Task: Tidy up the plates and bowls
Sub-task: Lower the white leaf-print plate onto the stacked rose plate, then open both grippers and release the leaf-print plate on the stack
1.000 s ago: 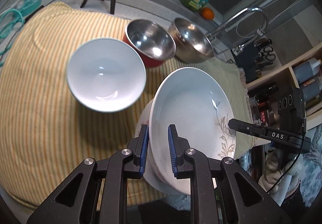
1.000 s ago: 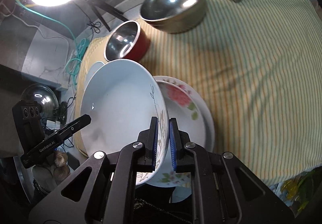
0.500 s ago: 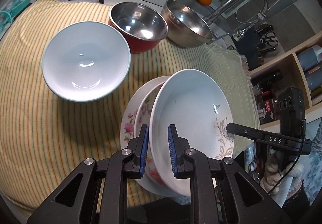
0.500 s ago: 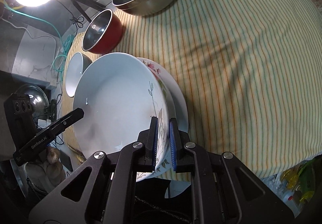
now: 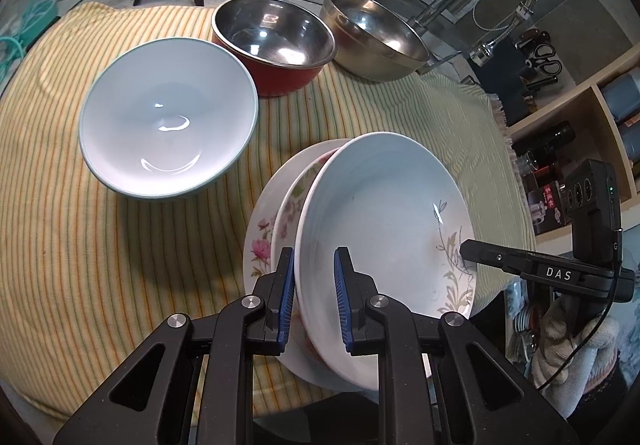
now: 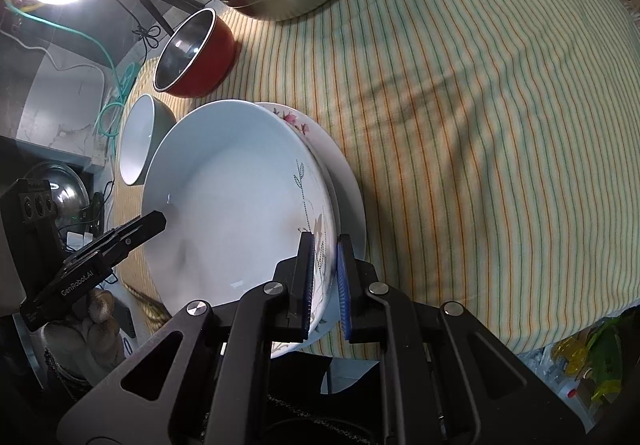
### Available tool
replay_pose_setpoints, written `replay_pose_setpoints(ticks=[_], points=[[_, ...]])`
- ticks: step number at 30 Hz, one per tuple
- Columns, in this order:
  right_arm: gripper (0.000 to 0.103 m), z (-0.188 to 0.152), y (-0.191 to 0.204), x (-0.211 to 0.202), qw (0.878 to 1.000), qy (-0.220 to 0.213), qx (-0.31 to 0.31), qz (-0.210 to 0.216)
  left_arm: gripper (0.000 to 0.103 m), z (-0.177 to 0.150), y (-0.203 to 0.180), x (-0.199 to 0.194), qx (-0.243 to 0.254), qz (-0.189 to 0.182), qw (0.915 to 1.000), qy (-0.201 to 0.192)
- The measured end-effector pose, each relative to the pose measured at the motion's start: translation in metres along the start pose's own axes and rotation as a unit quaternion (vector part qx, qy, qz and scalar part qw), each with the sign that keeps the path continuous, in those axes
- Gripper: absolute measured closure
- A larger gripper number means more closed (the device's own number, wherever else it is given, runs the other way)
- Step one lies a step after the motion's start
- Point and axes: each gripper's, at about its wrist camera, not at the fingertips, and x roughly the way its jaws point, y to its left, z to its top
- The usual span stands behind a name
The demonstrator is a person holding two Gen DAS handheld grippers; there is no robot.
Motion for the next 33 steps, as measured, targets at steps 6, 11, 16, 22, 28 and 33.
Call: replay_pose_setpoints(ticks=[6,11,16,22,28,33], points=[[0.092,-0.001,0.006,0.003,1.000,0.000,-0.016,-0.010,0.086,-0.002,-0.001,0.002,0.008,0.014,0.9999,0.001],[0.092,0.000,0.007,0.003,1.000,-0.001,-0.020,-0.015,0.084,-0.002,-0.004,0.002,0.015,0.023,0.9996,-0.001],[0.092,-0.001,0.007,0.001,1.000,-0.003,-0.024,-0.017,0.076,0.000,-0.008,0.002,0.029,0.031,0.9991,-0.002],[0.090,-0.001,0.010,0.000,0.999,-0.007,-0.030,-0.019,0.073,0.001,-0.011,0.001,0.049,0.047,0.9977,-0.008],[0.090,0.000,0.010,-0.001,0.999,-0.007,-0.027,-0.016,0.070,-0.002,-0.028,-0.008,0.099,0.089,0.9905,-0.034],[0.089,0.000,0.008,-0.001,1.000,-0.008,-0.028,-0.012,0.070,-0.005,-0.032,-0.003,0.119,0.093,0.9881,-0.028]])
